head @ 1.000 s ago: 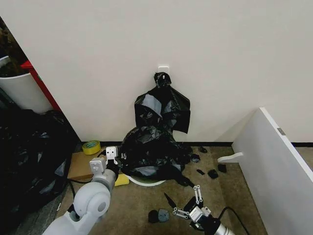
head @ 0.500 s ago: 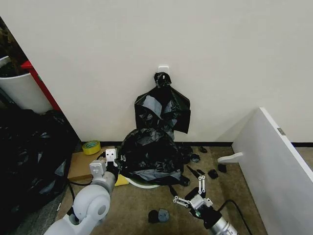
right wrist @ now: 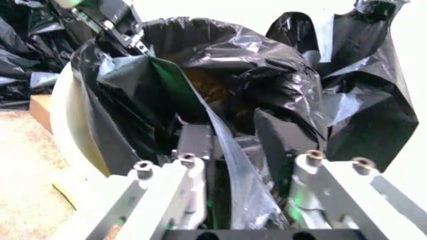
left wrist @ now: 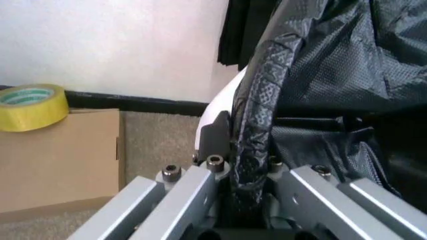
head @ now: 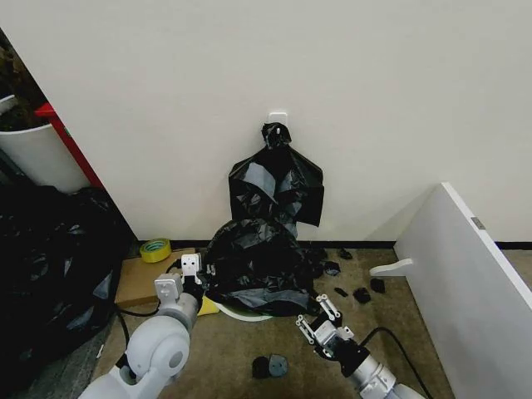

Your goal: Place the garbage bag over the trash bin.

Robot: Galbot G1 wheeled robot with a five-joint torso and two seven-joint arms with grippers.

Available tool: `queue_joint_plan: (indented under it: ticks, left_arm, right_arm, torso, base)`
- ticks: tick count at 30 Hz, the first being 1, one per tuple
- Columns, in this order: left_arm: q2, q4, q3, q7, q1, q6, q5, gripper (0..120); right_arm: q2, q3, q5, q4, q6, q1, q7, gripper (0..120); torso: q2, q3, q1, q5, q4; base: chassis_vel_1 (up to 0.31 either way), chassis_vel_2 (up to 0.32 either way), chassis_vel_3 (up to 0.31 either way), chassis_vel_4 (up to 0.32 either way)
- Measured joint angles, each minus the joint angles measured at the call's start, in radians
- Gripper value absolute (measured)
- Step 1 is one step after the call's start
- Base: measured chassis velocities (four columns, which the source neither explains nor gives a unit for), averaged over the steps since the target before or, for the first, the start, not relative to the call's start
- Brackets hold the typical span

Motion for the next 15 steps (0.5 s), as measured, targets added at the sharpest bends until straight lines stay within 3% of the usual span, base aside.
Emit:
queue_joint_plan:
  ticks: [6, 11, 15]
  left_arm:
    - [-0.001, 0.002, 0.0, -0.001, 0.002, -0.002, 0.005, 0]
    - [-0.002, 0.003, 0.0, -0.004, 0.002, -0.009, 0.008, 0]
    - [-0.005, -0.007, -0.007, -0.01, 0.0, -0.015, -0.015, 0]
  right_arm:
    - [0.031, -0.007, -0.004, -0.028, 0.067, 0.004, -0.032, 0]
    - [0.05, -0.007, 0.0, -0.051, 0.118, 0.006, -0.06, 0]
    - [0.067, -0.013, 0.073, -0.101, 0.286, 0.017, -0.203, 0]
  torso:
    - [0.0, 0.0, 0.0, 0.0, 0.0]
    - [0.0, 0.0, 0.0, 0.0, 0.0]
    - [0.0, 0.0, 0.0, -0.0001, 0.0]
  base:
    - [0.0, 0.0, 0.0, 0.0]
    - [0.0, 0.0, 0.0, 0.0]
    - [0.0, 0.0, 0.0, 0.0]
